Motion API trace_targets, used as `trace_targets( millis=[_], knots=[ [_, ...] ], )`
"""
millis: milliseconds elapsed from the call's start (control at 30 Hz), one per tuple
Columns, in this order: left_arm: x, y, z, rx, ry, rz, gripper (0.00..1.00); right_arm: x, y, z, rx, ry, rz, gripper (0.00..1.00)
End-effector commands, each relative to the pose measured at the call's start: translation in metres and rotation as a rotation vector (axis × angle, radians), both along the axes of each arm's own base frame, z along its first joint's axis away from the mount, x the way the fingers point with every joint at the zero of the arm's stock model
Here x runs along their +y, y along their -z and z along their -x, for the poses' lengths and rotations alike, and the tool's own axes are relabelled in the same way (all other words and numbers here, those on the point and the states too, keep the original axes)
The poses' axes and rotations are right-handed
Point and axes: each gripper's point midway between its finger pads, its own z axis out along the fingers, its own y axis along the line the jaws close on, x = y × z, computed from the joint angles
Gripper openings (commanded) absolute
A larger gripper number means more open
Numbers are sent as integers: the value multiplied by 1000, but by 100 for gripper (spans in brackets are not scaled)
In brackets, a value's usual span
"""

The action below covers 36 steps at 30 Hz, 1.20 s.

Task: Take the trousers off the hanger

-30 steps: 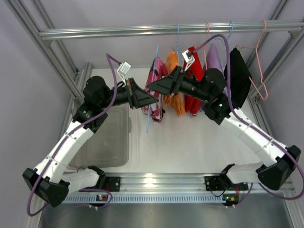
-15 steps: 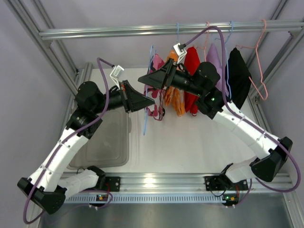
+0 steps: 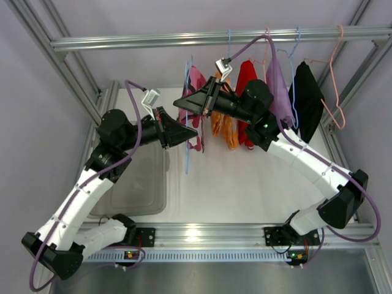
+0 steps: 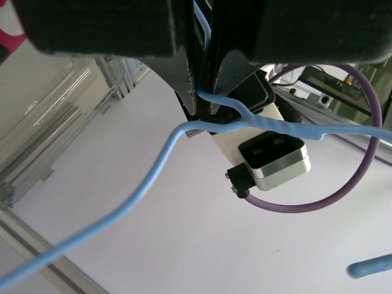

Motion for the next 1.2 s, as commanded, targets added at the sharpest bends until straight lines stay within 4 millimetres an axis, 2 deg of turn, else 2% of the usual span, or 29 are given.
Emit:
trace_targets(
  millis=[0, 33, 67, 133, 167, 200, 300, 333, 400, 433, 567, 600, 633, 667, 700, 733, 767, 800, 833, 867, 900, 967, 1000, 1100, 1133, 1167],
  knots=[
    [12, -55, 14, -340, -30, 87, 25, -9, -66, 23, -168, -20, -152, 0],
    [12, -51, 13, -328, -32, 74, 52, -9, -70, 27, -179, -25, -160, 0],
    [14, -49, 13, -329, -41, 63, 69, -10, -73, 30, -184, -33, -163, 0],
    [22, -46, 14, -346, -86, 35, 93, -14, -82, 38, -226, -44, -175, 0],
    [27, -47, 7, -355, -137, 27, 94, -17, -85, 44, -252, -61, -174, 0],
    [31, -52, 8, -383, -154, 27, 95, -25, -94, 52, -300, -59, -186, 0],
    [45, -62, 8, -363, -185, 33, 96, -41, -104, 70, -365, -63, -193, 0],
    [51, -76, 12, -393, -192, 47, 96, -43, -104, 73, -368, -65, -189, 0],
    [55, -89, 20, -417, -175, 51, 97, -50, -107, 78, -364, -58, -190, 0],
    [59, -103, 24, -439, -189, 58, 96, -52, -110, 79, -365, -56, -195, 0],
    [86, -103, 9, -465, -372, 5, 96, -65, -127, 87, -383, -45, -236, 0],
    [94, -92, 0, -432, -432, -34, 96, -66, -130, 89, -380, -47, -245, 0],
    [101, -86, 1, -438, -466, -58, 97, -68, -133, 91, -386, -48, -253, 0],
    [103, -58, -9, -460, -478, -137, 97, -70, -138, 93, -390, -52, -270, 0],
    [104, -40, -9, -486, -473, -182, 97, -71, -141, 93, -391, -52, -277, 0],
    [108, -31, 4, -546, -466, -199, 99, -74, -149, 96, -405, -53, -295, 0],
    [106, 9, -4, -559, -442, -279, 99, -74, -152, 96, -404, -57, -301, 0],
    [106, 28, 0, -572, -411, -319, 99, -77, -161, 99, -419, -56, -316, 0],
    [104, 38, 11, -617, -366, -337, 99, -78, -165, 101, -427, -56, -322, 0],
    [105, 63, 7, -628, -346, -390, 99, -78, -168, 100, -437, -51, -323, 0],
    [107, 67, 10, -655, -355, -396, 99, -81, -177, 104, -454, -50, -337, 0],
    [107, 79, 10, -700, -342, -424, 99, -82, -182, 103, -473, -39, -341, 0],
    [107, 92, 7, -689, -337, -431, 99, -85, -189, 107, -489, -37, -353, 0],
    [104, 90, -1, -719, -360, -398, 99, -84, -194, 104, -499, -27, -353, 0],
    [102, 96, -8, -703, -363, -396, 99, -83, -194, 103, -500, -25, -349, 0],
    [100, 88, -10, -724, -369, -367, 99, -79, -192, 98, -498, -20, -341, 0]
  ],
)
